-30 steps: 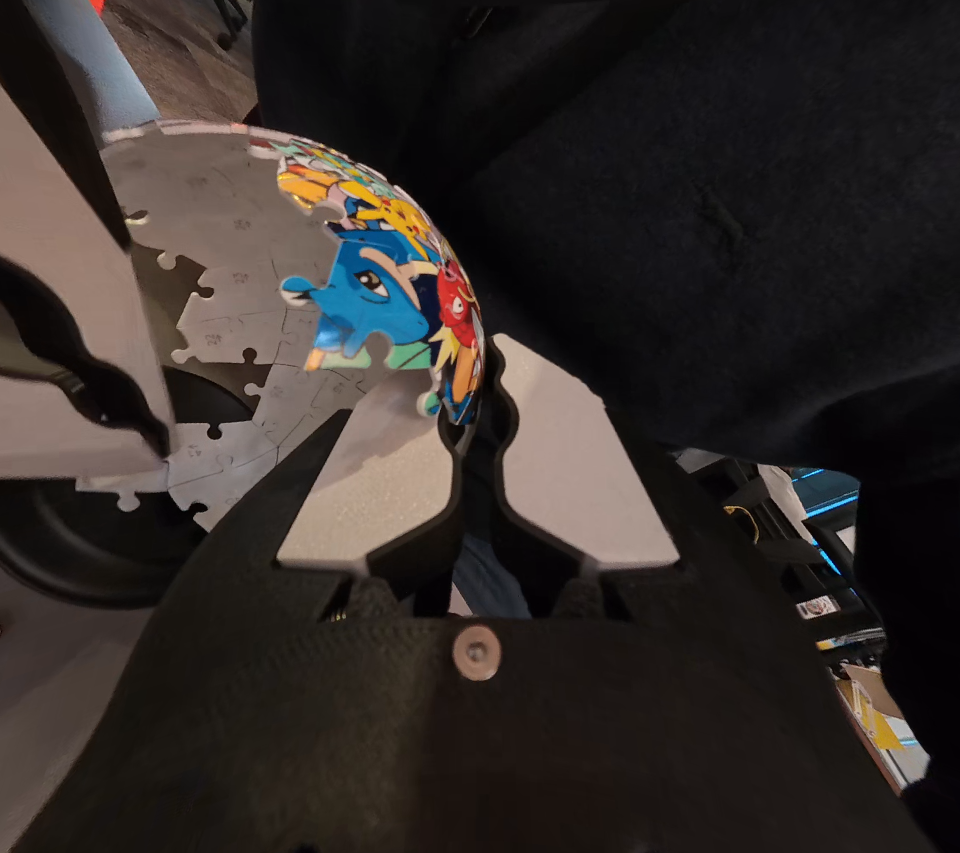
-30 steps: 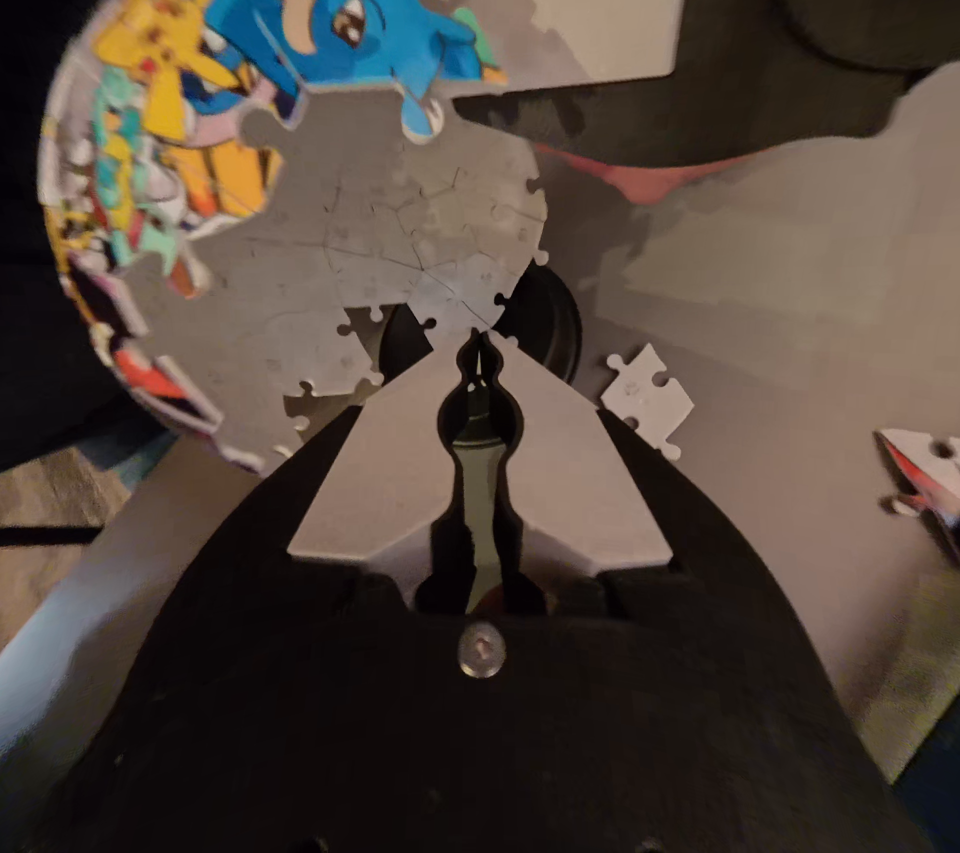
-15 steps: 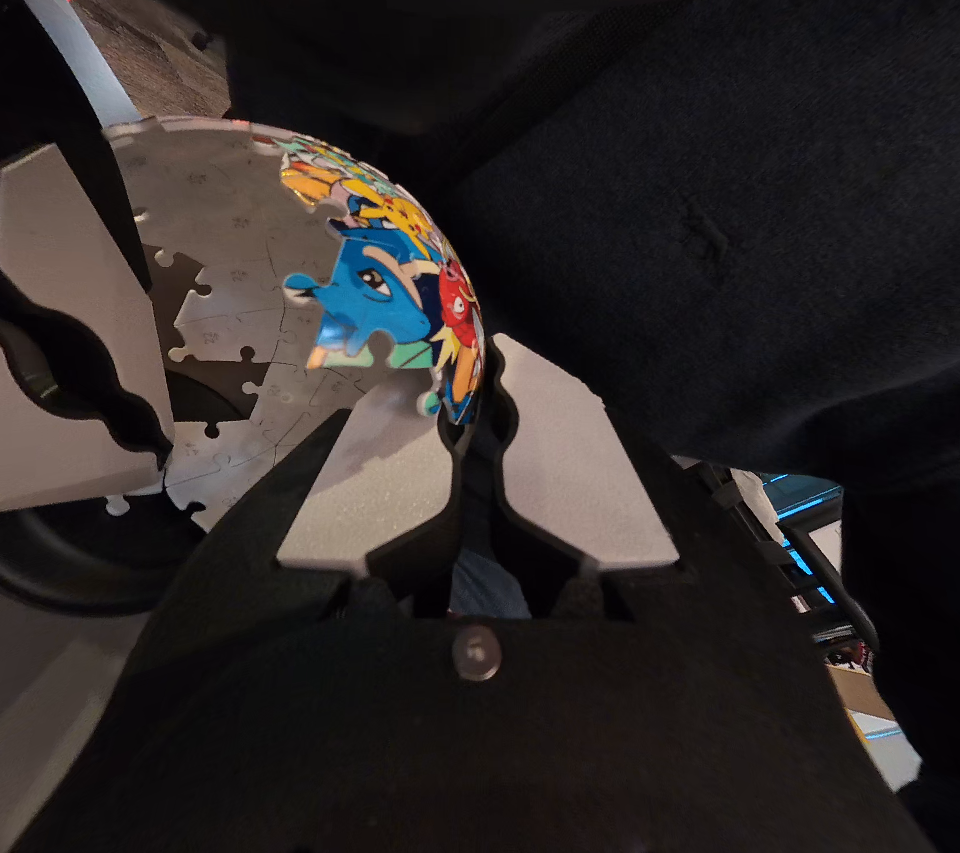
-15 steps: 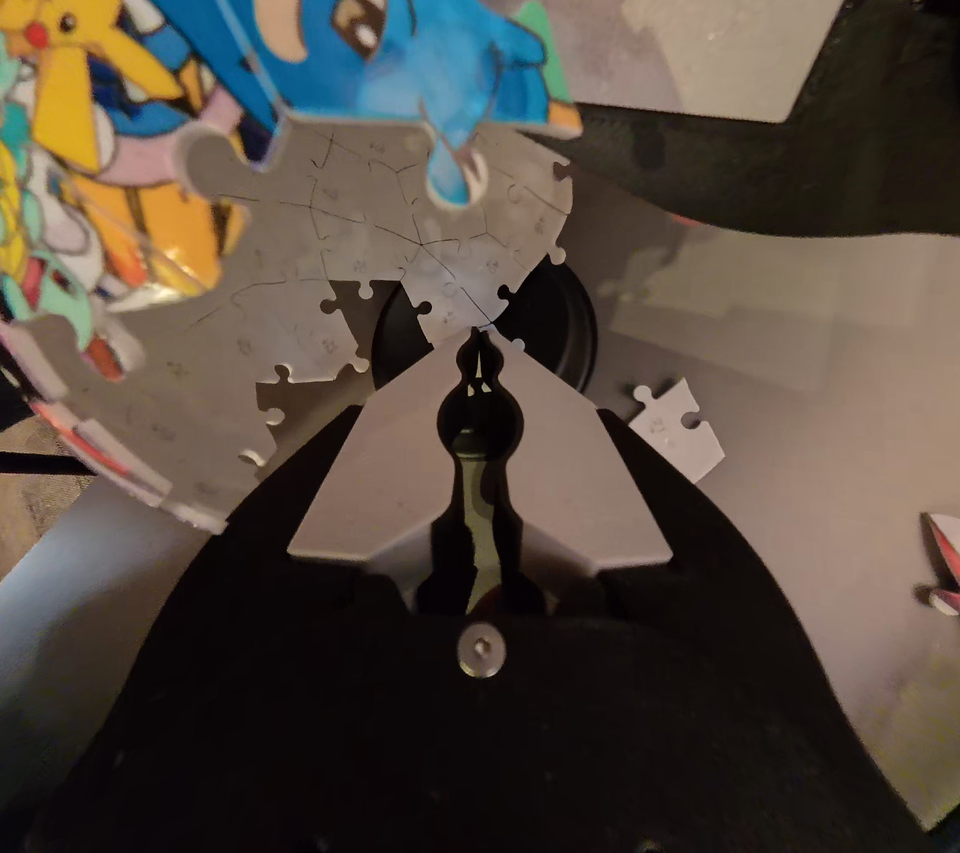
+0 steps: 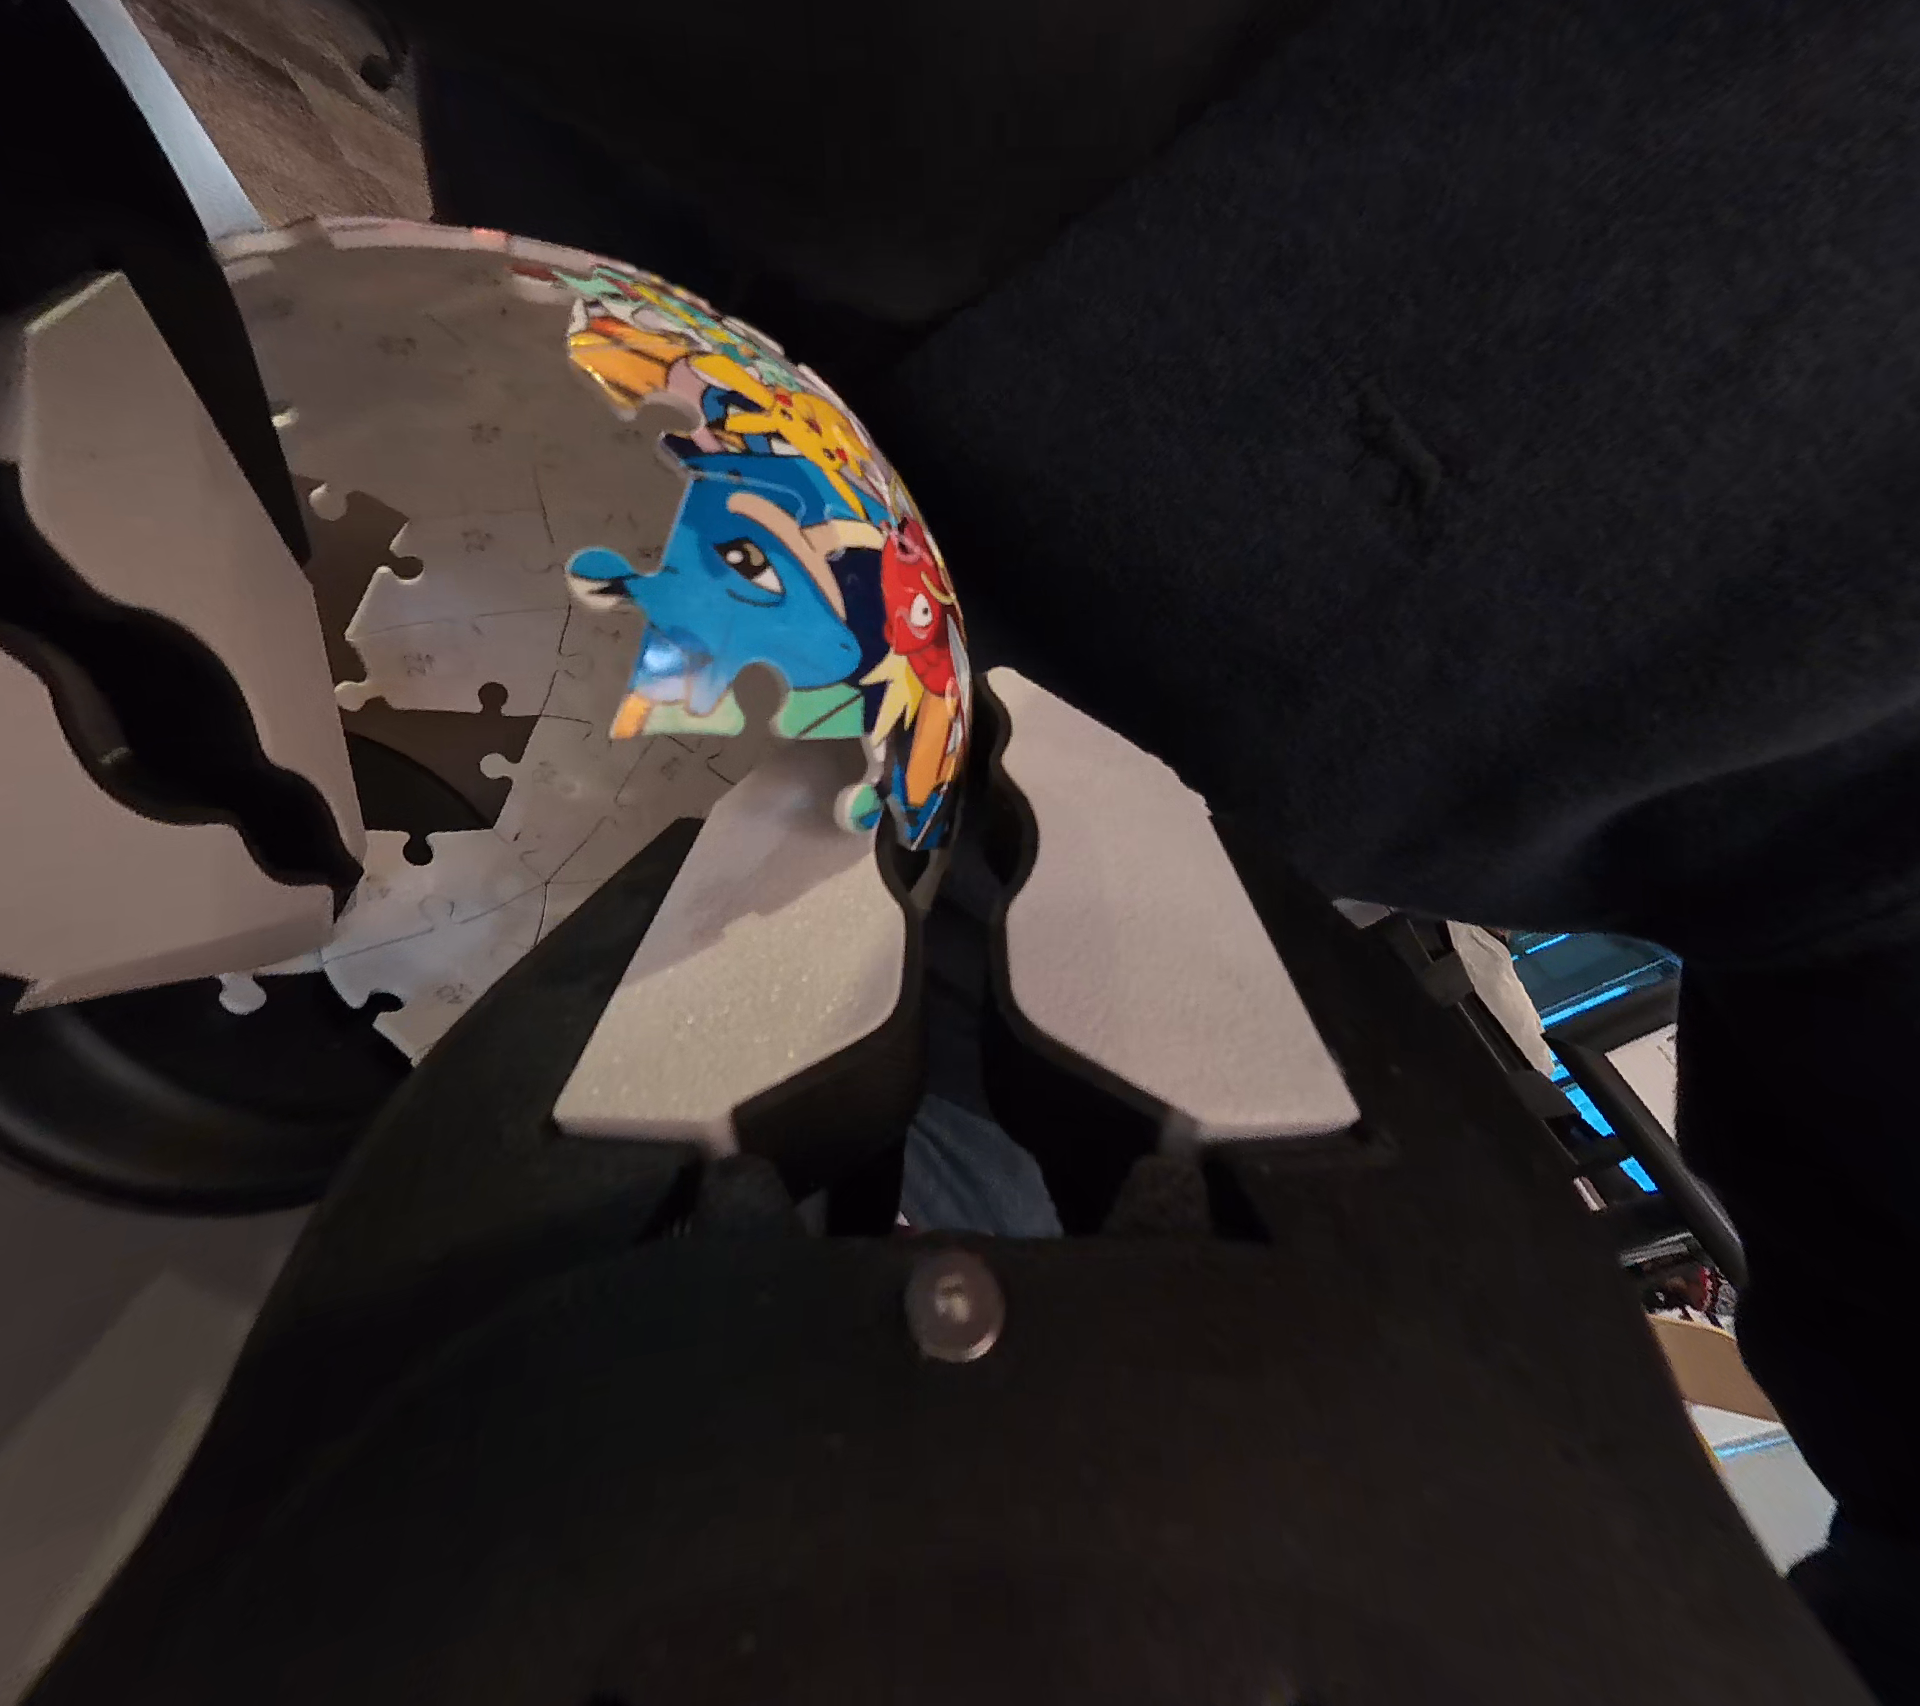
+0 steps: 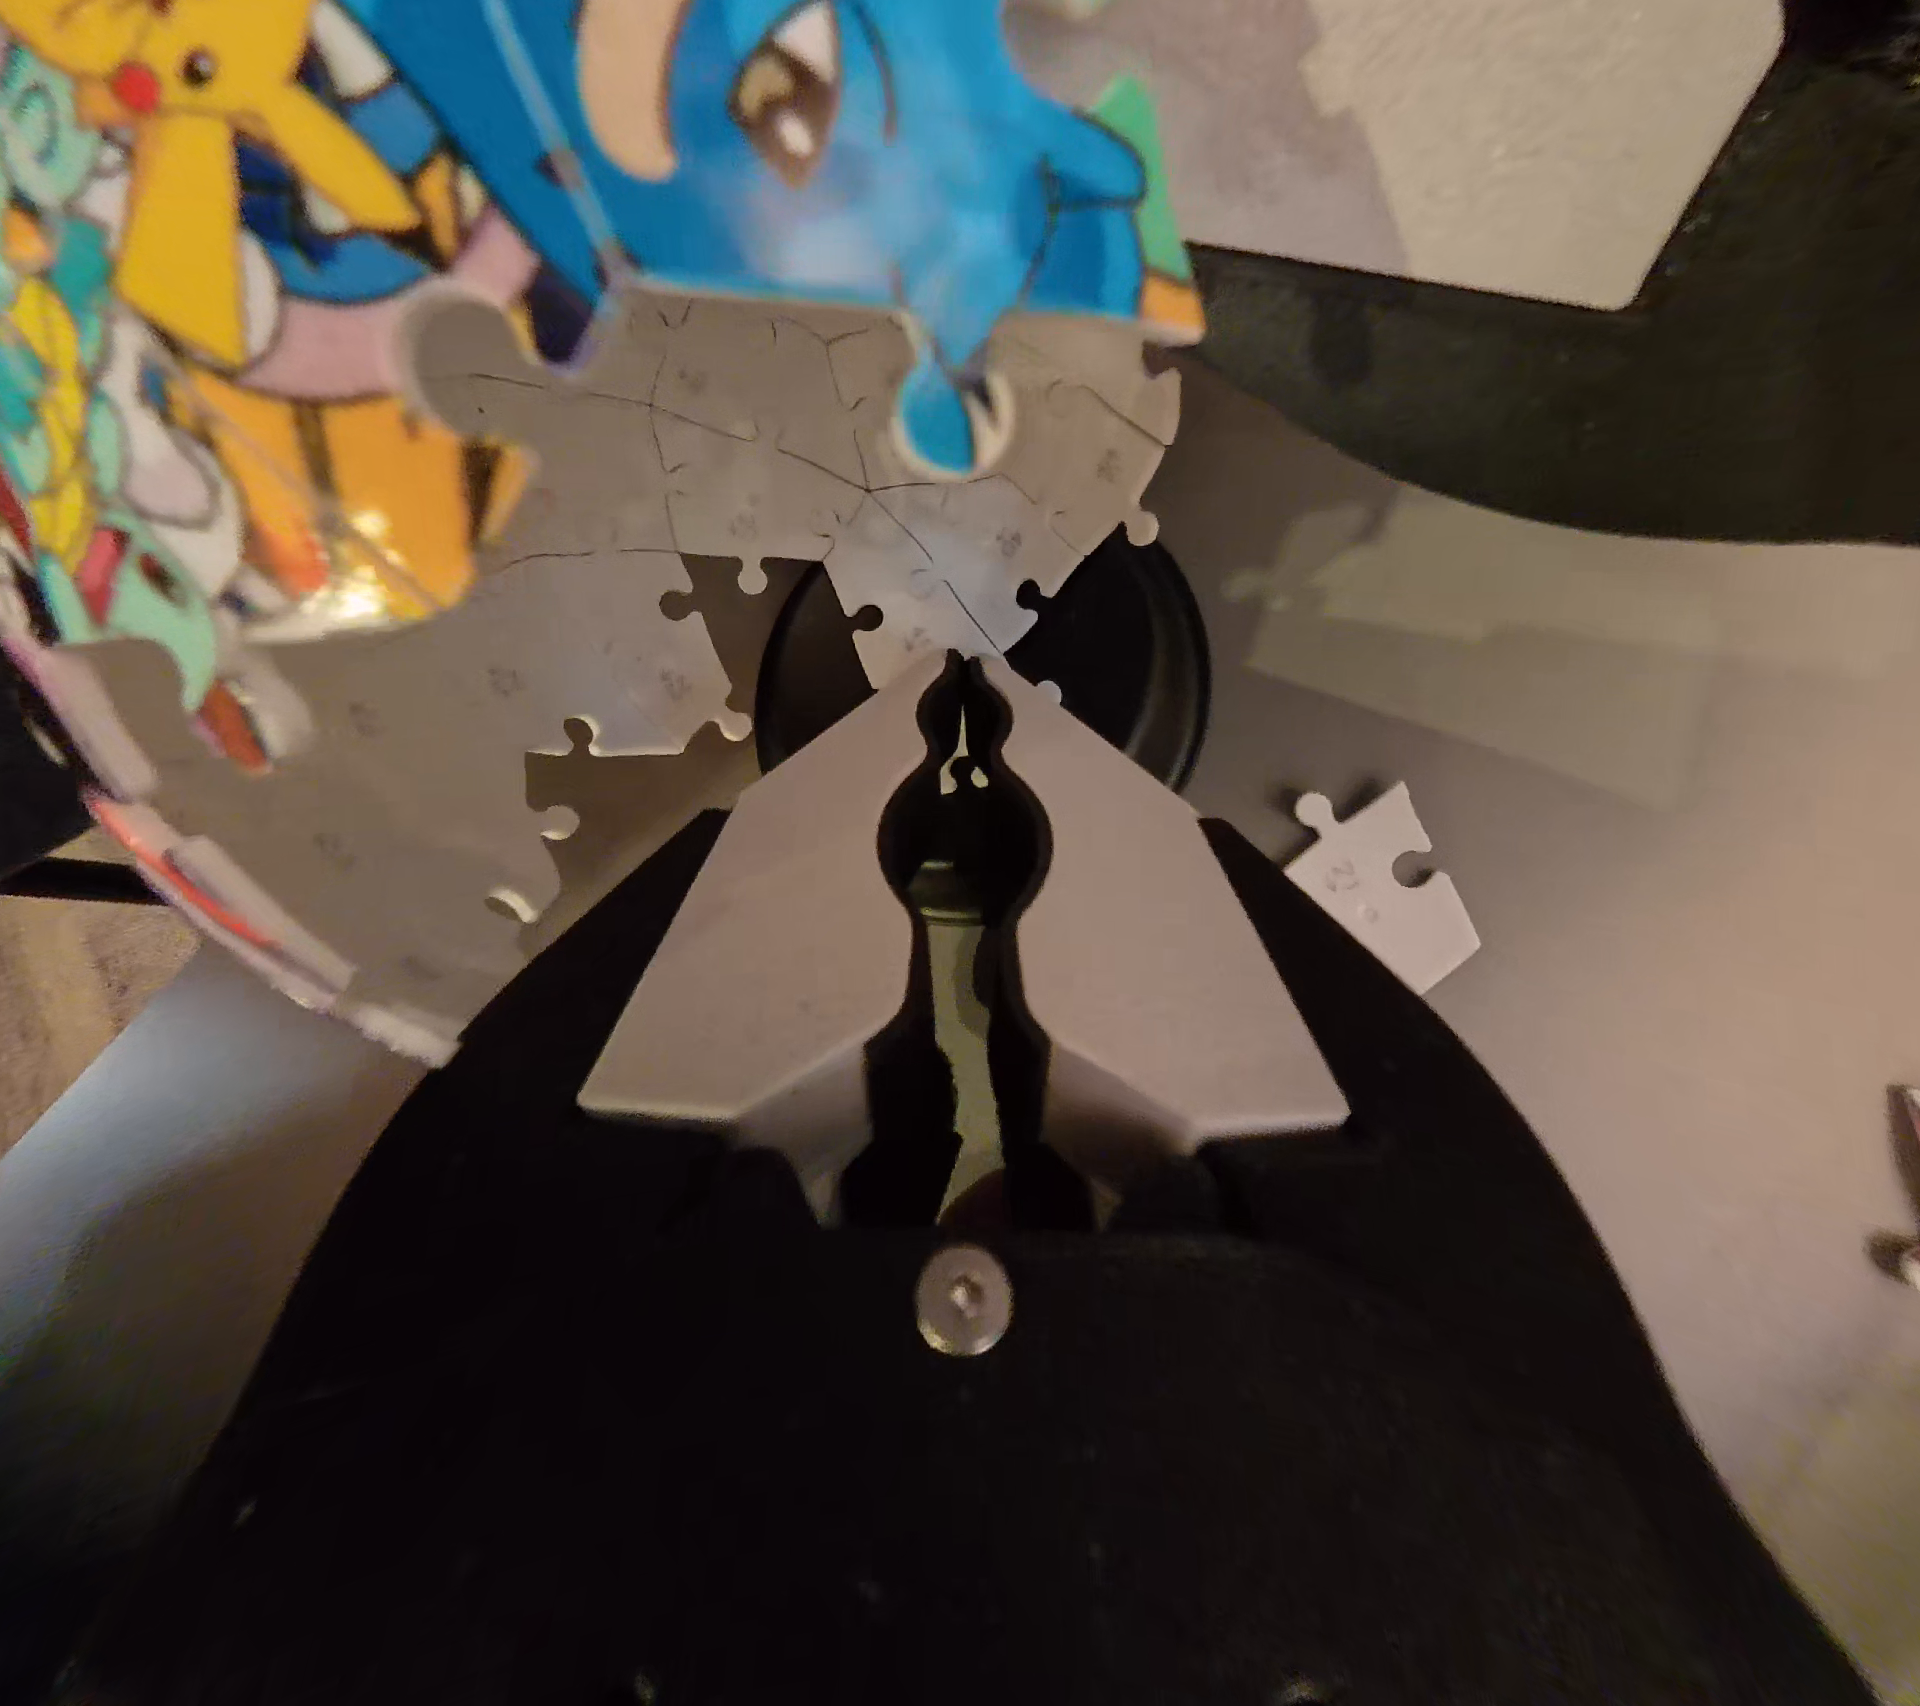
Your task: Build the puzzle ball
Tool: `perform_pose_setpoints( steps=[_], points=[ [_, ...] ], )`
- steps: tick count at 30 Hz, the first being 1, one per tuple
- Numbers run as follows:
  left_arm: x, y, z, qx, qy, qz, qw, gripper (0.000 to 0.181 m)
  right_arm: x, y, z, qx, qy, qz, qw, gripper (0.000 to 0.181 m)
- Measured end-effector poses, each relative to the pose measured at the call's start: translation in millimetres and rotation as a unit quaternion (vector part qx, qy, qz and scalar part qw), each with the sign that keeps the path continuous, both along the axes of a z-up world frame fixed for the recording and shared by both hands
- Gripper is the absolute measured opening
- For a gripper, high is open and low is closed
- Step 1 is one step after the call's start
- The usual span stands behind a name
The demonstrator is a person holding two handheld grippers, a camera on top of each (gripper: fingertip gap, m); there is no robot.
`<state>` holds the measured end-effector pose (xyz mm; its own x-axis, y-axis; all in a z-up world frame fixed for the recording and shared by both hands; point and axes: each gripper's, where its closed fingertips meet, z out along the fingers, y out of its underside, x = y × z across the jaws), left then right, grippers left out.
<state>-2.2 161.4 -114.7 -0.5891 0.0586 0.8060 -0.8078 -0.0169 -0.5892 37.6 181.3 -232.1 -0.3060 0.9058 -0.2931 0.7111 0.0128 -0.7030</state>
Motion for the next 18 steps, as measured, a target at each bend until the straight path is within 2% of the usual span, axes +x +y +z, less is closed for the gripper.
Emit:
perform_pose_setpoints(
  steps=[3, 12, 18],
  points=[
    [-0.9, 0.2, -0.2, 0.001, -0.002, -0.003, 1.000, 0.005, 0.5, -0.3, -0.2, 0.004, -0.008, 0.007, 1.000, 0.000],
    [0.4, 2.7, -0.3, -0.006, 0.005, 0.001, 1.000, 0.005, 2.2, 0.4, 8.5, -0.060, 0.002, 0.013, 0.998, 0.000],
    [0.0, 2.8, -0.2, -0.008, 0.007, -0.006, 1.000, 0.005, 2.6, 0.1, 3.2, -0.049, -0.015, 0.017, 0.999, 0.000]
  ],
)
